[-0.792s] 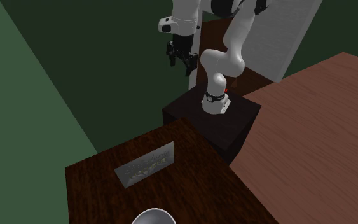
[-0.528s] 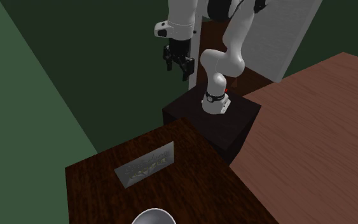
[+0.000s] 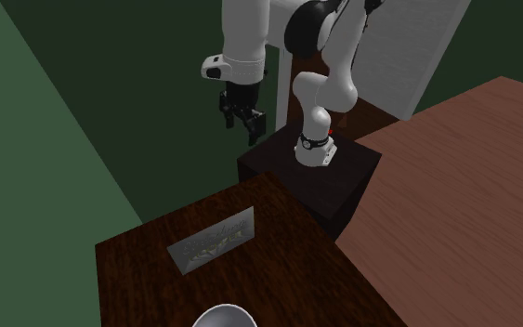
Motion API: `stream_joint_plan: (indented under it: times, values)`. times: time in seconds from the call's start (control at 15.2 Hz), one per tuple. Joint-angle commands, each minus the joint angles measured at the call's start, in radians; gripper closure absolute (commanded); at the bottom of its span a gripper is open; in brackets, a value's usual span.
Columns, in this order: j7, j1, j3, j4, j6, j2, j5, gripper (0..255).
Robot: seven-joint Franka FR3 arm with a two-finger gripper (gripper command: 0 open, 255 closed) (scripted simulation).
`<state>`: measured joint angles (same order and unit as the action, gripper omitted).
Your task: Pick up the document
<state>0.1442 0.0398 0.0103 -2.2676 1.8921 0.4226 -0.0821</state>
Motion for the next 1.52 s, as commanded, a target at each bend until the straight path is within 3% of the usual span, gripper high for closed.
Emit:
stream_joint_plan:
  times: [0.0,0.73,1.45]
  values:
    - [0.013,0.003,0.005,0.031,0.05,-0.065,0.006,0]
    - [0.06,0.018,0.023,0.341,0.204,-0.442,0.025,0]
    - [0.093,0.037,0.033,0.835,0.203,-0.846,0.032,0]
